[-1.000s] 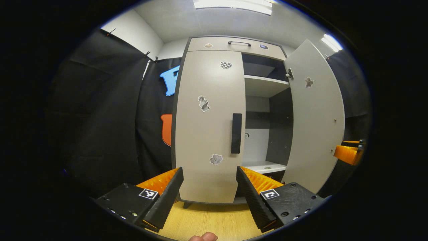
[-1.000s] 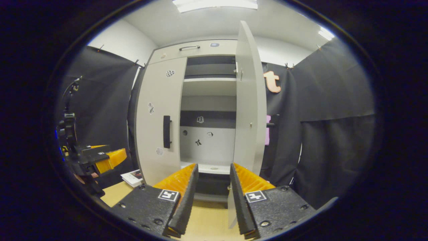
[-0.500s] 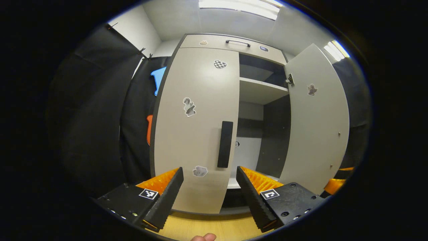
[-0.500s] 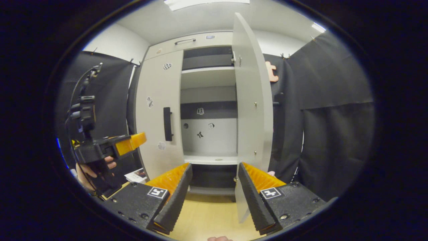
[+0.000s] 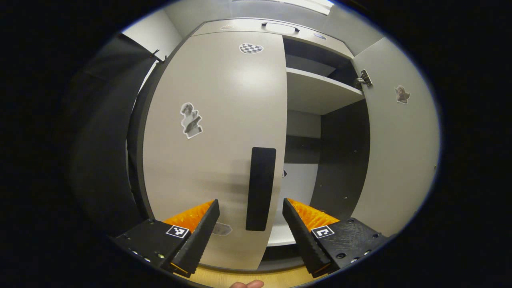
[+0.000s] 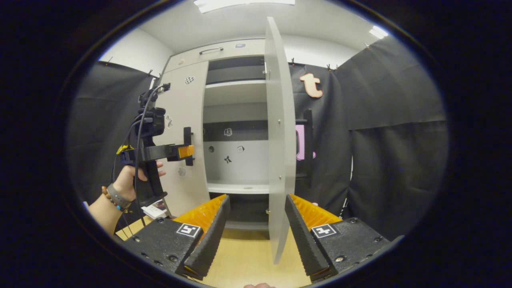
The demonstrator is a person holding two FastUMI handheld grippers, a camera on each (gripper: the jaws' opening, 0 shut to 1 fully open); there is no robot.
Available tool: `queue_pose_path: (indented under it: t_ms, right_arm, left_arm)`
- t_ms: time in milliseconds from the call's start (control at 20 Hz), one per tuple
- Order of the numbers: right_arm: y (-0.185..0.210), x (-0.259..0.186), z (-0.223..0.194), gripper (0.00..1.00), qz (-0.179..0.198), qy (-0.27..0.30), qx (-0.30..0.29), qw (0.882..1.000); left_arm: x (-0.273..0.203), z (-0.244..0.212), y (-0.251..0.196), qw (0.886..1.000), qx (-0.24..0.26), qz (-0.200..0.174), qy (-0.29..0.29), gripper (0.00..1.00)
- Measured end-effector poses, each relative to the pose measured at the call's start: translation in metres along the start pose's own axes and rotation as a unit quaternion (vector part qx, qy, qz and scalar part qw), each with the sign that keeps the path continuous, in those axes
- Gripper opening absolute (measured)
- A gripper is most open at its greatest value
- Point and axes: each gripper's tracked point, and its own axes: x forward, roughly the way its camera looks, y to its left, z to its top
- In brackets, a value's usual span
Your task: Open the right door of the double-door shoe cabinet with the right hand, and open the left door with the left hand.
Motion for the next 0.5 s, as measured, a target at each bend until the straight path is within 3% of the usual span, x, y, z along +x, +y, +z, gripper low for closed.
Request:
queue_pose_path:
  t_ms: [250, 500]
  right_arm:
    - [-0.017, 0.004, -0.004, 0.86, -0.013, 0.002, 0.013, 1.000]
    - [-0.023, 0.011, -0.011, 0.87, -0.014, 0.007, 0.024, 1.000]
  left_arm:
    - [0.024, -0.004, 0.000, 1.000, 0.024, 0.011, 0.001, 0.95]
    - [0.038, -0.010, 0.005, 1.000, 0.010, 0.018, 0.012, 0.94]
